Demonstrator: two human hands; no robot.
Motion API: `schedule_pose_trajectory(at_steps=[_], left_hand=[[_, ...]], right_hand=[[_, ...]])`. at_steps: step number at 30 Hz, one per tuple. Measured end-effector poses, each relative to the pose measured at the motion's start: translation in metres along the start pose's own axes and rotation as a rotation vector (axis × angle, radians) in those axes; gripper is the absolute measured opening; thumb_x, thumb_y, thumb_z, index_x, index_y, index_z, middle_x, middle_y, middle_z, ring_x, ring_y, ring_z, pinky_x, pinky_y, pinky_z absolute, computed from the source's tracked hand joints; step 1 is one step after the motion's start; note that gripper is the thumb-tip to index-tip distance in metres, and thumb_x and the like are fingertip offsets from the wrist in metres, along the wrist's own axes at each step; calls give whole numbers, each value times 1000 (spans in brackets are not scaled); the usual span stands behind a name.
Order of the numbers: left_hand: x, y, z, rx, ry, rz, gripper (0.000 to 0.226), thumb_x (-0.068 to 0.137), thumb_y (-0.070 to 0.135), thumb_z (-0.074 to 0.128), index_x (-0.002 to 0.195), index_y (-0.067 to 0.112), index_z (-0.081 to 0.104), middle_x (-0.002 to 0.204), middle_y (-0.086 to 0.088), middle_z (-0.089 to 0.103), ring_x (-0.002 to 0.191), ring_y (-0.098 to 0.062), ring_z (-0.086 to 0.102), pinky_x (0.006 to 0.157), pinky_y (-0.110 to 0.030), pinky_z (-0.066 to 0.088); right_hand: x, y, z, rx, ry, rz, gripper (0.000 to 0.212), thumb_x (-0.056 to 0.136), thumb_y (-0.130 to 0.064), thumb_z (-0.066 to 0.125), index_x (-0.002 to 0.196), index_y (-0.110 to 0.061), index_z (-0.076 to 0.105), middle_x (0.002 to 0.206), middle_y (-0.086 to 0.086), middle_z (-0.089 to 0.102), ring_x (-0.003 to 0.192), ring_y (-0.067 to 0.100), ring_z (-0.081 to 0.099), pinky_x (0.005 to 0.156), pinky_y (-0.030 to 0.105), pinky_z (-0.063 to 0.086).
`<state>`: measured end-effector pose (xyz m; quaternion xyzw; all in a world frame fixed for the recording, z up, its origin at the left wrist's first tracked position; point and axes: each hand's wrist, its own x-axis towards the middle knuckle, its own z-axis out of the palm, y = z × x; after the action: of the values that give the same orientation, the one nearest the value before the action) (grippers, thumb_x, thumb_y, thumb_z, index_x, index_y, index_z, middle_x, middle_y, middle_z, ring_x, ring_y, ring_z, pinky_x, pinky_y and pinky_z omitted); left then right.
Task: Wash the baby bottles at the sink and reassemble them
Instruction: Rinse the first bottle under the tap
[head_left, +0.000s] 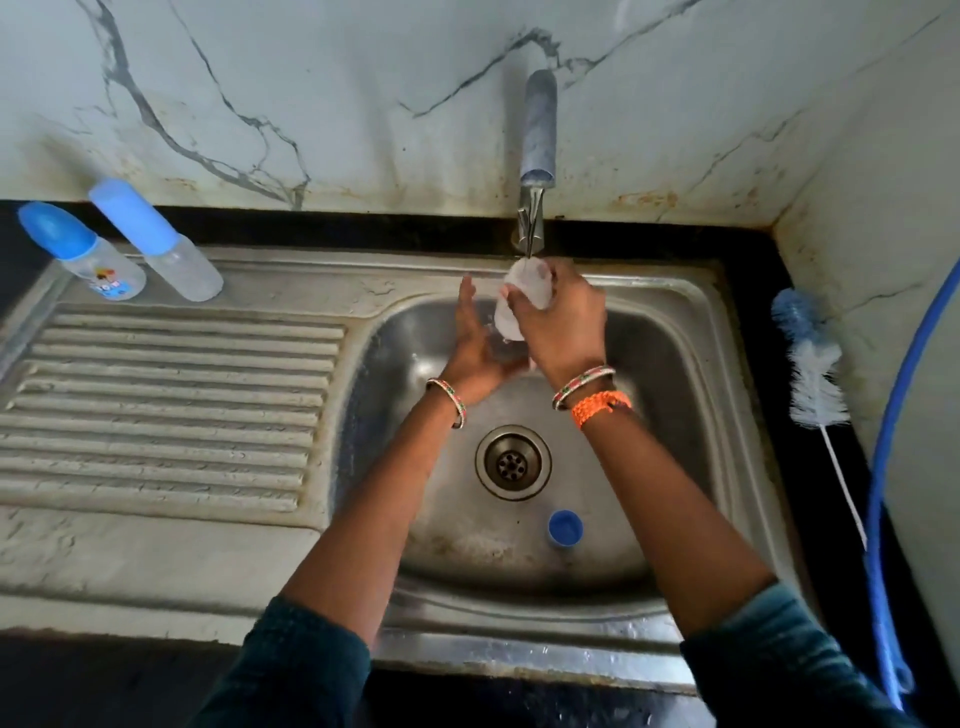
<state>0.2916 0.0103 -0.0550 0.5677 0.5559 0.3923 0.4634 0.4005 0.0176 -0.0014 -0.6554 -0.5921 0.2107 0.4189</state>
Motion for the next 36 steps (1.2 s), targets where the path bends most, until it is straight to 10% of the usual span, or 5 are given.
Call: schedule_pose_trajectory(at_steps=[8, 16, 25, 31, 36], left_hand=[[3, -39, -24, -194, 431, -277, 57, 81, -22, 41, 135, -3, 41, 135, -15, 48, 127, -25, 44, 108, -32, 34], [1, -19, -24, -444, 263, -556, 16, 99, 24, 37, 98, 25, 53, 88, 3, 55, 82, -11, 49, 71, -27, 38], [1, 35, 3, -217, 149, -99, 37, 91, 8, 56, 127, 5, 52, 120, -13, 57, 103, -18, 52, 81, -22, 46], [-7, 19, 9, 403, 220, 257, 51, 90, 29, 55, 138, 25, 38, 118, -12, 51, 97, -17, 54, 75, -25, 48], [-3, 9, 8, -126, 482, -137, 32, 100, 35, 35, 106, 6, 47, 57, -5, 56, 34, -5, 47, 33, -17, 34]], right_hand=[[-15, 28, 25, -39, -27, 126, 40, 83, -34, 68, 116, -11, 62, 107, 12, 70, 98, 29, 64, 84, 29, 44], [-2, 14, 22, 512, -25, 425, 18, 88, -24, 59, 102, -12, 60, 99, 10, 65, 92, 29, 62, 79, 37, 52], [9, 18, 30, 1296, -307, 1199, 35, 96, -33, 34, 94, -3, 53, 89, 17, 57, 79, 28, 54, 74, 35, 46], [17, 12, 26, 1074, -298, 1001, 33, 96, -38, 48, 94, -6, 59, 82, 13, 65, 72, 25, 62, 68, 33, 53], [11, 13, 29, 159, -246, 355, 42, 88, -51, 54, 80, -11, 63, 89, 9, 68, 82, 28, 61, 71, 37, 49]])
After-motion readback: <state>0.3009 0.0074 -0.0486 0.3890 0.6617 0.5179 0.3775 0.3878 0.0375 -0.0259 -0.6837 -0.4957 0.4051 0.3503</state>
